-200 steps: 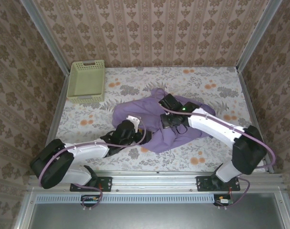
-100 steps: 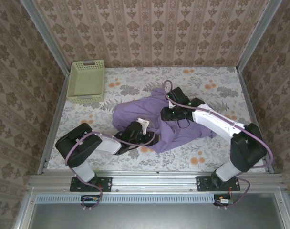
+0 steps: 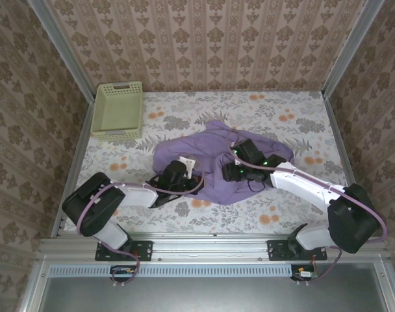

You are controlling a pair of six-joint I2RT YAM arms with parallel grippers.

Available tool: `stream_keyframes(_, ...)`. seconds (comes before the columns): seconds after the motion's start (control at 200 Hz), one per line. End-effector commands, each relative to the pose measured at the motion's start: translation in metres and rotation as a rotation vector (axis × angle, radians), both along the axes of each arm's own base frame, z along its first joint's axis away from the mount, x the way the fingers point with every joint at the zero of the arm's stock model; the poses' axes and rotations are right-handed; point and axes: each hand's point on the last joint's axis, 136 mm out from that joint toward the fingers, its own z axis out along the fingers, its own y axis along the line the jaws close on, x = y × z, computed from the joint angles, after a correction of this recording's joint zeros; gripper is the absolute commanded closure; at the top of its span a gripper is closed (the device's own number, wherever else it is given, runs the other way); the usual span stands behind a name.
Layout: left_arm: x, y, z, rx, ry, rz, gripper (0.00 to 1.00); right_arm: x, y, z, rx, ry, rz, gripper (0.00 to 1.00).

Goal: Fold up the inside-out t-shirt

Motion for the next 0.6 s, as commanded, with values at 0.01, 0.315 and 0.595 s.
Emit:
stream_keyframes(0.01, 0.004, 0.020, 0.002, 0.027, -0.011, 0.030, 1.00, 0.004, 0.022, 0.002, -0.042, -0.062, 0.032, 0.46)
stream_keyframes(0.315, 0.004, 0.045, 0.010, 0.058, -0.031, 0.061, 1.00, 0.022, 0.020, 0.025, -0.065, -0.078, -0.022, 0.42)
stream_keyframes(0.595, 0.002, 0.041, 0.008, 0.030, -0.021, 0.051, 1.00, 0.025, -0.001, 0.007, -0.090, -0.047, -0.015, 0.57)
